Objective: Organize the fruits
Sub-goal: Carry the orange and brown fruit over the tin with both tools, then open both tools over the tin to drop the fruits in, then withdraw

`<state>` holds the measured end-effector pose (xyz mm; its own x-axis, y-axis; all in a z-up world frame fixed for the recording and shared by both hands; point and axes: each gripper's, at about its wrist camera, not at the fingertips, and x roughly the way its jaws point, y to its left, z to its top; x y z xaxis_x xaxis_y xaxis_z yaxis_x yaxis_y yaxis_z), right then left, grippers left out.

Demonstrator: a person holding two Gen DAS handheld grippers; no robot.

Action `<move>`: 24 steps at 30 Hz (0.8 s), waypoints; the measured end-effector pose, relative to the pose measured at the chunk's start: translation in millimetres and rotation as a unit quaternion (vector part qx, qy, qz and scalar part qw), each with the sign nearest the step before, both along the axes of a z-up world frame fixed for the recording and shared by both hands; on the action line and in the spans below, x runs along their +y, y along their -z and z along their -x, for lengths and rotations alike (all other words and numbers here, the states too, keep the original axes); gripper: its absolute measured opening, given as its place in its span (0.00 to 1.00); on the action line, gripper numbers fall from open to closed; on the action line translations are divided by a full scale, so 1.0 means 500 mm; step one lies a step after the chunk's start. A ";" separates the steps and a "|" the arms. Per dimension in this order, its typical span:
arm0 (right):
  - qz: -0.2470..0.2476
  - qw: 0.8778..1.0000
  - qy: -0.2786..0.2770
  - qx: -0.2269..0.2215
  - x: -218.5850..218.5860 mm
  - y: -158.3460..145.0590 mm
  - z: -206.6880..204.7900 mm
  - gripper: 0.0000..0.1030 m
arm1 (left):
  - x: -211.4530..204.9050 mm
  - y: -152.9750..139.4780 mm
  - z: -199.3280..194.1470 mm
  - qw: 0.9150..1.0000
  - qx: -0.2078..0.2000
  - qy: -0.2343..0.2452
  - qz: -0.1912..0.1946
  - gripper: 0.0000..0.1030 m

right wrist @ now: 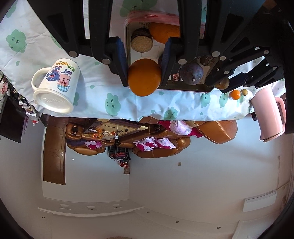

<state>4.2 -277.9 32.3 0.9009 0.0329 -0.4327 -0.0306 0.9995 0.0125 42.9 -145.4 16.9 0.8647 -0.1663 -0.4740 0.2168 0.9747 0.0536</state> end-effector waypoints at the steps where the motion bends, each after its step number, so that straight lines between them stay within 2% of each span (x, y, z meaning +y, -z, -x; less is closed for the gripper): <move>1: -0.001 1.000 0.003 0.001 -0.005 -0.001 -0.002 0.34 | -0.006 0.000 -0.005 1.000 0.004 0.004 0.004 0.31; 7: -0.005 1.000 0.026 0.004 -0.030 0.000 -0.012 0.34 | -0.036 0.004 -0.034 0.999 0.025 0.023 0.014 0.31; 18: 0.001 0.999 0.032 0.035 -0.010 0.024 -0.068 0.34 | -0.015 0.029 -0.074 0.998 0.054 -0.002 0.013 0.31; 24: -0.014 0.998 0.019 0.055 -0.001 0.032 -0.104 0.35 | -0.018 0.033 -0.085 0.998 0.056 -0.014 0.003 0.32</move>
